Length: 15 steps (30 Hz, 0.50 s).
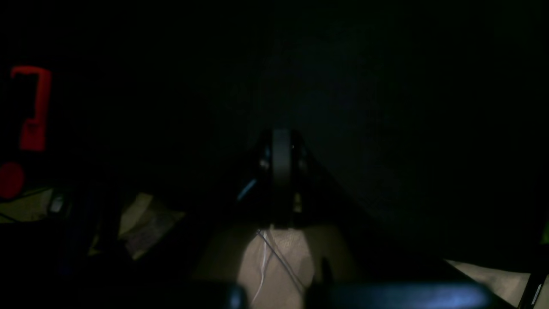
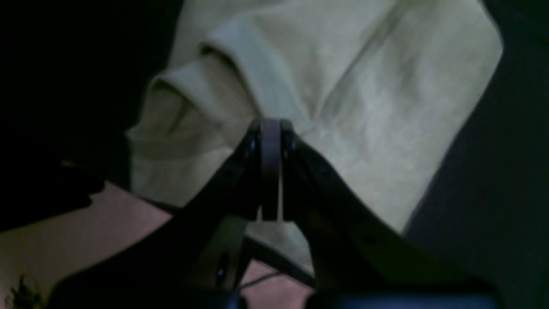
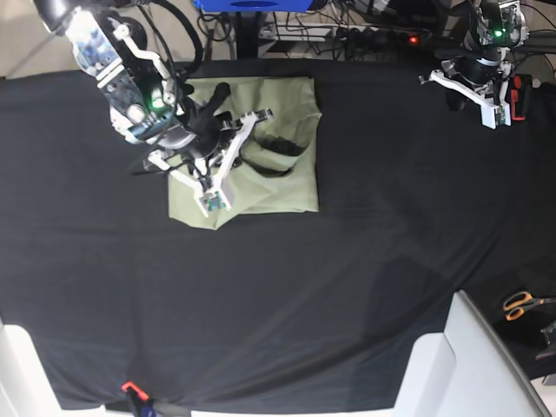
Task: Fold the T-shirt properly
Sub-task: 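Grasp the folded shirt's corner with the right gripper and tuck it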
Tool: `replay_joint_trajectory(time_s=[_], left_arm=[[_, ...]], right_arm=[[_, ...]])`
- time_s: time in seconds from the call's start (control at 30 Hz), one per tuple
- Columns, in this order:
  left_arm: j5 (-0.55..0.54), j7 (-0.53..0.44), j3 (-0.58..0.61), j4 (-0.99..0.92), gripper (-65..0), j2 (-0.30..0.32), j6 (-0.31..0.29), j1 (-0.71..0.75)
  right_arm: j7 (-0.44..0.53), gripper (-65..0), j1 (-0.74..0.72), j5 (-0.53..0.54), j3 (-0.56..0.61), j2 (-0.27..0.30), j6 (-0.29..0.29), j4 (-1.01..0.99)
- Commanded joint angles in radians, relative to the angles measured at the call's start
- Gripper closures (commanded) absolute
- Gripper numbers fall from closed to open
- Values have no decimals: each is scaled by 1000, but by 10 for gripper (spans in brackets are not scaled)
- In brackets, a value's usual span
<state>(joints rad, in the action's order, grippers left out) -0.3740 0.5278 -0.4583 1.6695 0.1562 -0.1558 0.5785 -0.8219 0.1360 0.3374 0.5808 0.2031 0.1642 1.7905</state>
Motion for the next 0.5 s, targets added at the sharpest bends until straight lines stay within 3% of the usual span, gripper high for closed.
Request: replay_joint_trajectory(time_s=[0.0,0.27,0.47], left_arm=[[-7,-19,-6,14,0,12,3,4],[-7,-19,-6,14,0,12,3,4],[-7,-19,-6,14,0,12,3,4]], right_arm=[[34,-5,-9,4,1,0,-2,-16],[89,-3,-75,4,11,-38,-5,-166],[88,-2,-160,4,100,-78,-5,-192]])
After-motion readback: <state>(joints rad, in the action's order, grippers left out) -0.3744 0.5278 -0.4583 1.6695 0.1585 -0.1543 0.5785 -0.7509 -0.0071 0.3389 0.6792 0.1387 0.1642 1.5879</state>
